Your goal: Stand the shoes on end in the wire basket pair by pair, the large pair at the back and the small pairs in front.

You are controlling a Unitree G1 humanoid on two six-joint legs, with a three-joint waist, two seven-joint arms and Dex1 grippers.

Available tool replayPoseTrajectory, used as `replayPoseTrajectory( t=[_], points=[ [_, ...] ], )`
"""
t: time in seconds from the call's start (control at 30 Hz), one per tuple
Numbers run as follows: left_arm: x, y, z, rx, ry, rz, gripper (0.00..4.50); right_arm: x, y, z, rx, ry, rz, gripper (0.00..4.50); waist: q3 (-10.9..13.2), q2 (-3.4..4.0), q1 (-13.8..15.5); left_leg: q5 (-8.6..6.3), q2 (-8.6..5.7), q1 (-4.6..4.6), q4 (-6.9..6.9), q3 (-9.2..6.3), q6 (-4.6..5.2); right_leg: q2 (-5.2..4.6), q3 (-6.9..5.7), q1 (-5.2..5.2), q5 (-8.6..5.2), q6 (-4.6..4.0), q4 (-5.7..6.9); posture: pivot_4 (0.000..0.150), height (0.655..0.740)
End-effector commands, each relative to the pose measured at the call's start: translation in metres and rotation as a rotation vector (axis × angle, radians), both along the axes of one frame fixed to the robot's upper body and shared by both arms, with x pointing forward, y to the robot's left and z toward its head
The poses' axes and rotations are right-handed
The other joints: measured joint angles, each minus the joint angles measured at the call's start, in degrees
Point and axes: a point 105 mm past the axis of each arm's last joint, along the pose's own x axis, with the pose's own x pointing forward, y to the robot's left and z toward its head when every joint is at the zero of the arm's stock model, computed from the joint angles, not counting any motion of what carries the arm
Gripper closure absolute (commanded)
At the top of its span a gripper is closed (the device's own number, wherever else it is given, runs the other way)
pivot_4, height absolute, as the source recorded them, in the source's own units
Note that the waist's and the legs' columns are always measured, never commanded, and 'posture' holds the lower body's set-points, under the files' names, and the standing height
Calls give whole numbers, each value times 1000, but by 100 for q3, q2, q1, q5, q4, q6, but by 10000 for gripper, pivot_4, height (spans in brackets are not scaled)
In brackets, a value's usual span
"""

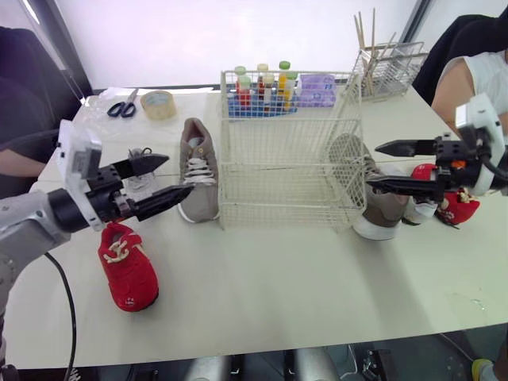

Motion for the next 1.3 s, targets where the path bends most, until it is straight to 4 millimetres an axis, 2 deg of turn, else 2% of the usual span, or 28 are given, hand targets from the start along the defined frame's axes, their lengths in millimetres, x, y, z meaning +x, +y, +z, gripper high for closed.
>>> replayPoseTrajectory(
  t=[0.03,0.53,0.93,1.0,1.1,1.3],
  points=[
    [-5,-1,10,2,-53,-9,0,-6,-4,13,-20,-58,-16,5060,0,0,1,0,0,0,0,0,0,0,0,0,0,0,0,1500,7400],
    [-1,-8,16,-9,-61,-38,0,-11,-5,10,-7,-56,-42,5060,0,0,1,0,0,0,1,0,0,0,0,1,2,3,1,1500,7400],
    [4,-14,21,-3,-69,-56,0,-7,-11,6,11,-78,-116,5060,-1,-1,0,1,-1,0,2,0,1,0,0,1,4,7,2,1500,7400],
    [5,-16,23,-6,-70,-71,0,-7,-14,7,7,-89,-147,5060,-1,-1,1,2,0,0,3,0,0,1,0,1,4,8,4,1500,7400],
    [9,-24,26,-11,-76,-128,0,-3,-30,7,12,-105,-296,5060,-1,-1,25,2,-1,0,5,-1,-1,1,-1,3,4,7,4,1500,7400],
    [18,-41,26,-20,-77,-233,0,-4,-50,0,50,-99,-542,5060,-2,-2,9,8,-3,0,12,-1,-3,1,0,8,7,12,4,1500,7400]
  ],
)
